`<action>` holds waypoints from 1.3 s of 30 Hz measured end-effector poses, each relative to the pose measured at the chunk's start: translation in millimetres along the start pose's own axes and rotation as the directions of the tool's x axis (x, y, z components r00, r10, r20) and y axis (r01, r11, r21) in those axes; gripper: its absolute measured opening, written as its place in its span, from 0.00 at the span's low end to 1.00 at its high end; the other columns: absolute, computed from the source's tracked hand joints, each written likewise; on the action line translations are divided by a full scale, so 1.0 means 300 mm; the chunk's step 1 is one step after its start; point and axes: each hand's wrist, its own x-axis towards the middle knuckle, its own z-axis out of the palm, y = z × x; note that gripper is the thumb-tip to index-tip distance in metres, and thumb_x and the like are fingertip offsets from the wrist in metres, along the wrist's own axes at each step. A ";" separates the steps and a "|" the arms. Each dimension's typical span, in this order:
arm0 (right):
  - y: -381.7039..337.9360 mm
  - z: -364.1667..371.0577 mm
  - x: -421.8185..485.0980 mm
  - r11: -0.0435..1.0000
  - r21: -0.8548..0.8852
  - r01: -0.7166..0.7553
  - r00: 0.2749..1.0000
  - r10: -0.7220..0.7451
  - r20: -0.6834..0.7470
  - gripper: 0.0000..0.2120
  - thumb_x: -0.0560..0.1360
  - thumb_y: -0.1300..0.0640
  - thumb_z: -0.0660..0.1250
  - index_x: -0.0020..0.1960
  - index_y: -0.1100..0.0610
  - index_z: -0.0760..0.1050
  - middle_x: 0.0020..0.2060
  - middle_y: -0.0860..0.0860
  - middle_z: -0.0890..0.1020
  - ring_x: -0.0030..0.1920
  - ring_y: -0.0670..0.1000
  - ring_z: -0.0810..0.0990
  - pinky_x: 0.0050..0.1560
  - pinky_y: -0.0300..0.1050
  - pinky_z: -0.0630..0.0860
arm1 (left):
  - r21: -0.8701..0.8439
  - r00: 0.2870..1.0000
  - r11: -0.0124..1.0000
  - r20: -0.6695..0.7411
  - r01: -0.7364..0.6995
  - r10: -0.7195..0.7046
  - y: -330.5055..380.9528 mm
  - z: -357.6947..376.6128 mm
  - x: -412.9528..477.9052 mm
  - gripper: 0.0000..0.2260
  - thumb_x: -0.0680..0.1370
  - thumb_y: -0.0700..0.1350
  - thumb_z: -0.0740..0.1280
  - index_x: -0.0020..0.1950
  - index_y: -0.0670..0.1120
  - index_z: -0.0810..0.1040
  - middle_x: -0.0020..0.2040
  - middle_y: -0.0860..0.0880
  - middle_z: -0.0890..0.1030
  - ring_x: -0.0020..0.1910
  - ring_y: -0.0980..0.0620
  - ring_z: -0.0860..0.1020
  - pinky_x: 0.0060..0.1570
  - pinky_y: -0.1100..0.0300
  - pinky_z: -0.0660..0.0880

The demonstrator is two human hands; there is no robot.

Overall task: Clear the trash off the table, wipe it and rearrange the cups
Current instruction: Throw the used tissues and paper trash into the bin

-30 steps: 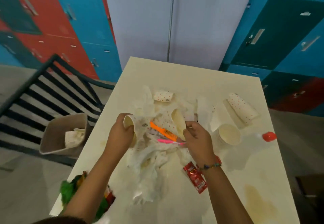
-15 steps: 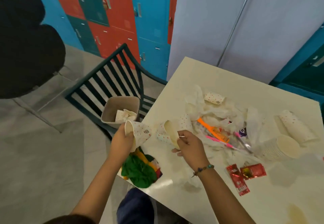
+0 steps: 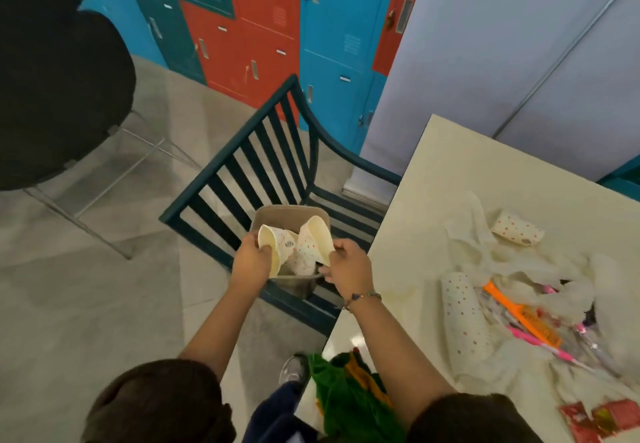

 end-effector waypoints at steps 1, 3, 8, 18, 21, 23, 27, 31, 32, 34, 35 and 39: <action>-0.010 0.040 0.034 0.999 0.019 -0.037 0.999 0.036 0.035 0.14 0.78 0.59 0.61 0.63 0.55 0.71 0.61 0.55 0.76 0.56 0.57 0.79 0.53 0.54 0.80 | 0.003 1.000 1.000 0.021 0.020 -0.020 -0.004 -0.002 0.043 0.18 0.79 0.43 0.59 0.69 0.45 0.67 0.62 0.45 0.76 0.57 0.44 0.77 0.54 0.52 0.77; -0.004 0.089 0.071 0.995 -0.035 -0.091 0.991 0.094 0.099 0.16 0.78 0.57 0.60 0.65 0.56 0.69 0.62 0.56 0.75 0.59 0.58 0.77 0.60 0.52 0.76 | 0.011 0.996 0.998 0.066 0.056 -0.057 -0.011 0.000 0.080 0.18 0.78 0.42 0.61 0.68 0.45 0.67 0.63 0.44 0.76 0.59 0.44 0.76 0.57 0.52 0.74; 0.053 0.111 0.087 0.976 -0.173 -0.128 0.979 0.153 0.134 0.14 0.78 0.54 0.59 0.61 0.58 0.73 0.56 0.55 0.78 0.57 0.58 0.78 0.60 0.49 0.75 | 0.055 0.994 0.998 0.102 0.027 -0.032 -0.052 0.015 0.099 0.16 0.78 0.42 0.60 0.65 0.46 0.72 0.63 0.46 0.76 0.57 0.47 0.76 0.52 0.58 0.70; 0.158 -0.166 -0.116 0.992 0.122 -0.040 0.999 0.038 0.026 0.05 0.78 0.58 0.60 0.50 0.51 0.74 0.52 0.52 0.80 0.45 0.51 0.81 0.41 0.35 0.77 | 0.019 0.938 0.983 0.301 -0.184 0.170 0.087 0.206 -0.170 0.10 0.80 0.46 0.60 0.61 0.50 0.74 0.53 0.55 0.73 0.43 0.60 0.71 0.44 0.66 0.70; 0.219 -0.315 -0.205 0.983 0.185 -0.021 0.997 0.034 -0.066 0.07 0.78 0.59 0.60 0.49 0.50 0.75 0.48 0.51 0.82 0.37 0.48 0.81 0.38 0.39 0.78 | -0.013 0.889 0.968 0.393 -0.249 0.234 0.148 0.305 -0.279 0.09 0.80 0.45 0.60 0.58 0.52 0.74 0.52 0.55 0.76 0.47 0.59 0.75 0.46 0.62 0.74; 0.254 -0.406 -0.260 0.980 0.201 -0.003 0.992 0.028 -0.122 0.08 0.77 0.61 0.60 0.48 0.51 0.75 0.45 0.50 0.82 0.34 0.48 0.80 0.36 0.40 0.78 | -0.052 0.866 0.961 0.423 -0.273 0.269 0.175 0.366 -0.342 0.08 0.79 0.44 0.60 0.56 0.54 0.74 0.53 0.53 0.78 0.52 0.54 0.77 0.52 0.58 0.74; 0.373 -0.602 -0.365 0.976 0.216 0.036 0.965 0.022 -0.261 0.08 0.76 0.62 0.62 0.48 0.51 0.76 0.43 0.49 0.83 0.30 0.45 0.79 0.33 0.40 0.78 | -0.082 0.812 0.936 0.476 -0.341 0.338 0.217 0.486 -0.492 0.08 0.80 0.44 0.60 0.56 0.55 0.74 0.50 0.58 0.77 0.49 0.57 0.77 0.47 0.65 0.72; 0.535 -0.752 -0.425 0.988 0.153 0.027 0.906 0.041 -0.422 0.06 0.76 0.60 0.64 0.50 0.50 0.75 0.47 0.51 0.82 0.36 0.48 0.80 0.38 0.44 0.78 | -0.100 0.790 0.934 0.506 -0.344 0.346 0.220 0.586 -0.597 0.10 0.79 0.40 0.60 0.54 0.53 0.75 0.47 0.57 0.78 0.46 0.59 0.78 0.43 0.69 0.71; 0.579 -0.777 -0.431 0.994 0.107 -0.001 0.890 0.049 -0.452 0.07 0.75 0.59 0.65 0.52 0.51 0.75 0.50 0.51 0.81 0.39 0.49 0.80 0.41 0.44 0.77 | -0.095 0.788 0.933 0.511 -0.346 0.344 0.217 0.608 -0.620 0.10 0.79 0.40 0.60 0.54 0.53 0.75 0.46 0.56 0.78 0.46 0.58 0.78 0.44 0.68 0.71; 0.656 -0.814 -0.433 0.998 0.011 -0.063 0.888 0.061 -0.456 0.15 0.73 0.56 0.69 0.58 0.52 0.73 0.56 0.51 0.77 0.46 0.49 0.77 0.49 0.44 0.75 | -0.098 0.786 0.935 0.515 -0.341 0.341 0.207 0.646 -0.658 0.11 0.79 0.38 0.59 0.53 0.52 0.76 0.46 0.55 0.79 0.45 0.57 0.78 0.45 0.65 0.72; 0.684 -0.816 -0.426 0.996 -0.033 -0.079 0.902 0.058 -0.427 0.21 0.71 0.55 0.71 0.62 0.52 0.71 0.60 0.51 0.74 0.53 0.50 0.76 0.55 0.45 0.74 | -0.100 0.784 0.935 0.518 -0.341 0.341 0.202 0.655 -0.669 0.11 0.79 0.38 0.59 0.52 0.52 0.76 0.46 0.54 0.80 0.45 0.55 0.79 0.45 0.64 0.72; 0.787 -0.798 -0.395 0.946 -0.307 -0.103 0.976 0.036 -0.216 0.47 0.65 0.51 0.76 0.75 0.47 0.52 0.74 0.56 0.56 0.72 0.58 0.59 0.69 0.51 0.64 | -0.094 0.788 0.933 0.511 -0.347 0.344 0.192 0.703 -0.741 0.11 0.78 0.38 0.60 0.50 0.54 0.75 0.47 0.52 0.80 0.44 0.52 0.79 0.47 0.60 0.72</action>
